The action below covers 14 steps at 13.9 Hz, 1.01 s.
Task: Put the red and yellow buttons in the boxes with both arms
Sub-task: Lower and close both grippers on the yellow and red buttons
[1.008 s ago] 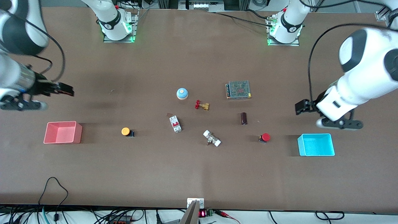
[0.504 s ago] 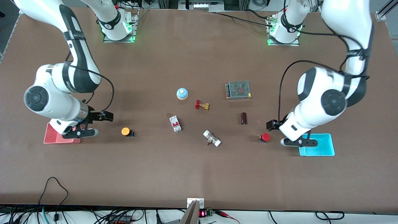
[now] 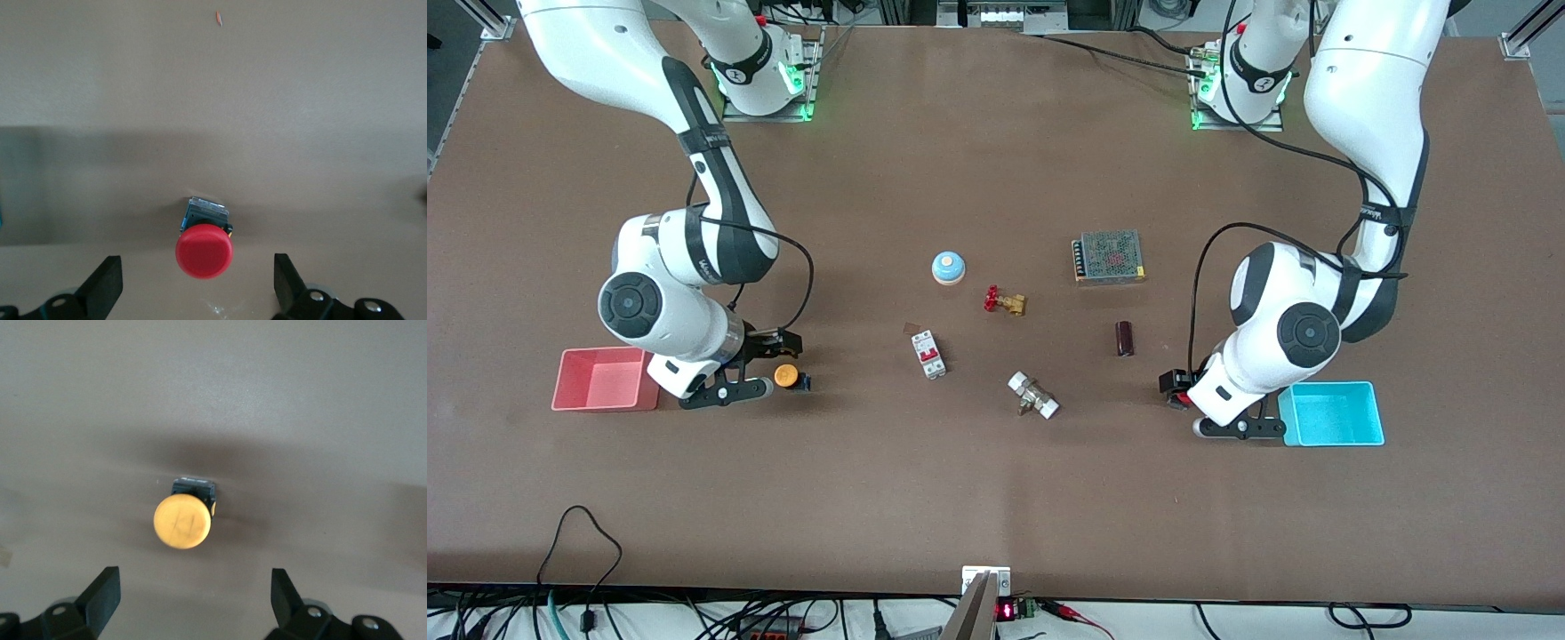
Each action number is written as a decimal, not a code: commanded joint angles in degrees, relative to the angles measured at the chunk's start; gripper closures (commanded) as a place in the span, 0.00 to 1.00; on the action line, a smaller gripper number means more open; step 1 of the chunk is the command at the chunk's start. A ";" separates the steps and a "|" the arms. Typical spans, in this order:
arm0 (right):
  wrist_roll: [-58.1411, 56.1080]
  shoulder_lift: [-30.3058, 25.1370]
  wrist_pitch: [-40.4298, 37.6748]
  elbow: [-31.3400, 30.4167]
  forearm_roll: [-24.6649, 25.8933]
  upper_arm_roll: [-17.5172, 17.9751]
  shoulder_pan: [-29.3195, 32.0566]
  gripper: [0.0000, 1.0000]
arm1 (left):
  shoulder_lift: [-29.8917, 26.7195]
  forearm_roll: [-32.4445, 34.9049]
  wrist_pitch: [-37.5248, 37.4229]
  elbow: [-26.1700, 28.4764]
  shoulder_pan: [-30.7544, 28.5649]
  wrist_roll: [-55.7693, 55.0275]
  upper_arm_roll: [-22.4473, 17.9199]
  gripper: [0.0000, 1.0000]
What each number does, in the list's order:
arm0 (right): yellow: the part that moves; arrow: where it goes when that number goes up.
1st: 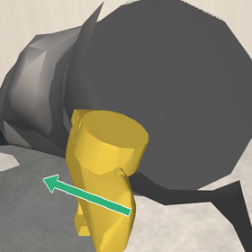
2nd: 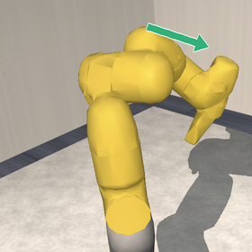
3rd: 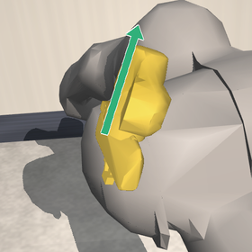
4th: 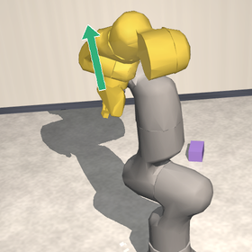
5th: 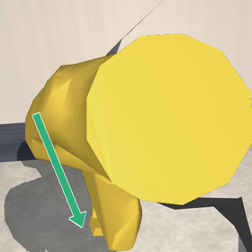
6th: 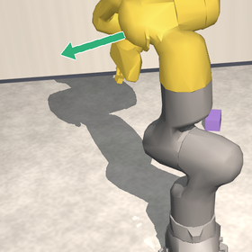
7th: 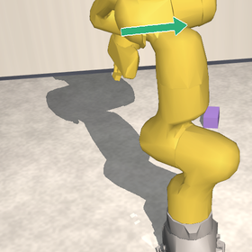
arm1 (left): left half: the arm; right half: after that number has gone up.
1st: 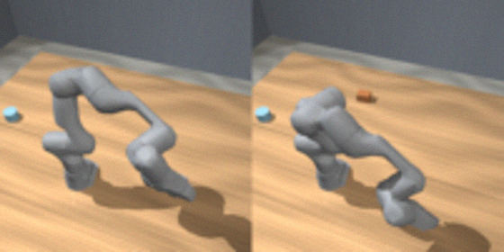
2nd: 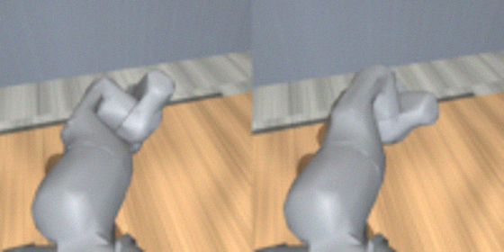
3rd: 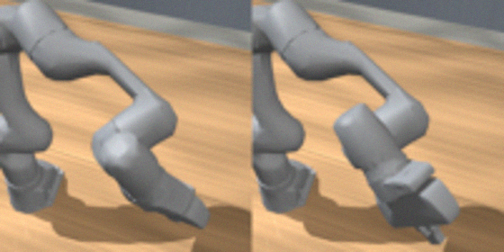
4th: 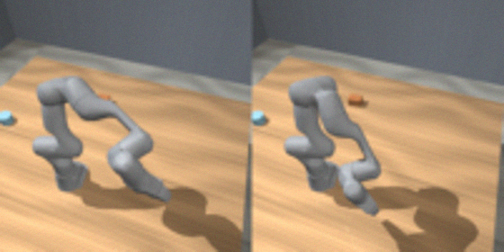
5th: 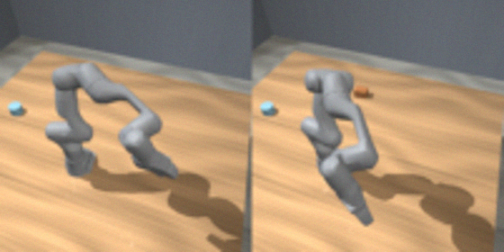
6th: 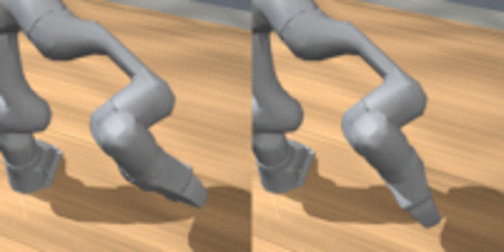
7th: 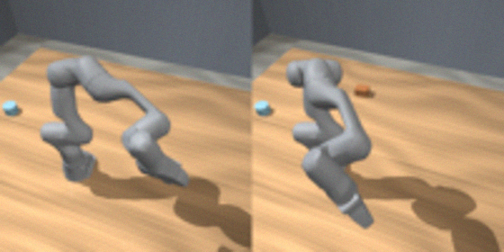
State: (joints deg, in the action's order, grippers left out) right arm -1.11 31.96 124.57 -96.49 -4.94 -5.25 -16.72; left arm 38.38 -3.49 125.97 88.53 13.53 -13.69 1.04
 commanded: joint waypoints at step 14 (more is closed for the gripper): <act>-0.30 8.46 3.84 4.38 -0.68 -0.11 -0.95 0.00 | 2.58 -1.08 0.15 -0.81 0.01 -1.51 -0.33 0.61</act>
State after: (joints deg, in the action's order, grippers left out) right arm -1.11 38.66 128.42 -94.81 -4.95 -5.25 -17.22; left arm 41.25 -3.49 126.11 88.39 13.52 -15.16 1.03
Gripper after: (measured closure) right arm 0.000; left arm 0.546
